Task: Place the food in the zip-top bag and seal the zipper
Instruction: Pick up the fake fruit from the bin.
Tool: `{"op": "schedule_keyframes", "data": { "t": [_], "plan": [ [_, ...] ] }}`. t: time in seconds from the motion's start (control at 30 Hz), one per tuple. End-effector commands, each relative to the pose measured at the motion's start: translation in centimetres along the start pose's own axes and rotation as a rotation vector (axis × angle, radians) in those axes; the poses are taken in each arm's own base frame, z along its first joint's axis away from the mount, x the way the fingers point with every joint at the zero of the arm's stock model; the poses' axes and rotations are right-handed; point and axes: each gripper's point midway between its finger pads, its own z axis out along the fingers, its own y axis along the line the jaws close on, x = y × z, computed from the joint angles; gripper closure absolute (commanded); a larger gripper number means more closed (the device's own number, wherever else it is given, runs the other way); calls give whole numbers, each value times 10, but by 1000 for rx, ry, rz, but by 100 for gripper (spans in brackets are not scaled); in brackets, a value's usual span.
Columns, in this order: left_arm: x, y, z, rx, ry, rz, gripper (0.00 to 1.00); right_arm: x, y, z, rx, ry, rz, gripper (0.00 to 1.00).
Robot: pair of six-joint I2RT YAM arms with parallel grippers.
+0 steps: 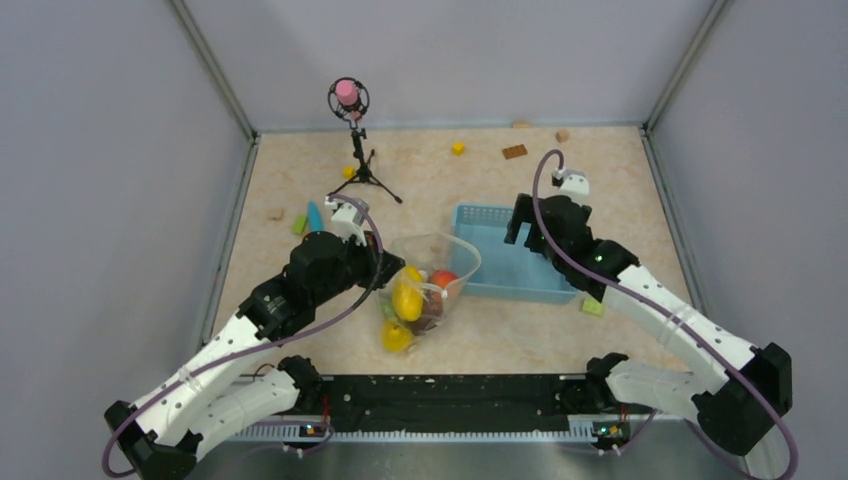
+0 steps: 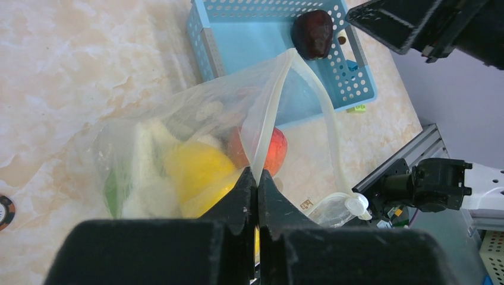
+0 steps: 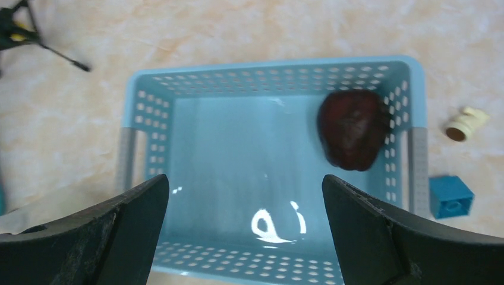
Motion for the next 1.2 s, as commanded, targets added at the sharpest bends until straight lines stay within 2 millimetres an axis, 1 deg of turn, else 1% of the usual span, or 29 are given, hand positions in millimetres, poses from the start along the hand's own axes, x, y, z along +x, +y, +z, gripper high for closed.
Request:
{"op": "schedule_keyframes", "data": {
  "t": [0.0, 0.1, 0.23, 0.3, 0.37, 0.47, 0.7, 0.87, 0.97, 1.1, 1.13, 1.17],
  "plan": [
    [-14, -6, 2, 20, -59, 12, 100, 8, -43, 19, 204, 0, -14, 1],
    [-14, -6, 2, 18, -58, 12, 100, 21, -59, 38, 283, 54, -31, 1],
    [-14, -6, 1, 18, -59, 12, 100, 38, -76, 63, 387, 114, -64, 1],
    [-15, -6, 1, 18, -61, 13, 100, 43, -86, 73, 441, 132, -75, 1],
    [-15, -6, 0, 20, -60, 14, 100, 49, -92, 83, 469, 160, -79, 1],
    [-18, -1, 1, -8, -77, 13, 100, 57, -98, 95, 508, 175, -95, 1],
    [-19, -1, -1, -9, -84, 13, 100, 60, -116, 109, 636, 145, -88, 1],
    [-19, 0, -3, -13, -87, 14, 100, 64, -127, 118, 691, 133, -67, 3],
    [-20, 0, -2, -15, -88, 14, 100, 66, -129, 123, 697, 133, -62, 7],
    [-18, 0, 0, -14, -78, 16, 100, 62, -127, 123, 686, 124, -68, 15],
    [-18, 0, 0, -14, -79, 16, 100, 61, -126, 123, 677, 123, -68, 17],
    [-19, -1, 0, -12, -80, 16, 100, 59, -125, 121, 669, 123, -69, 23]
  ]
}}
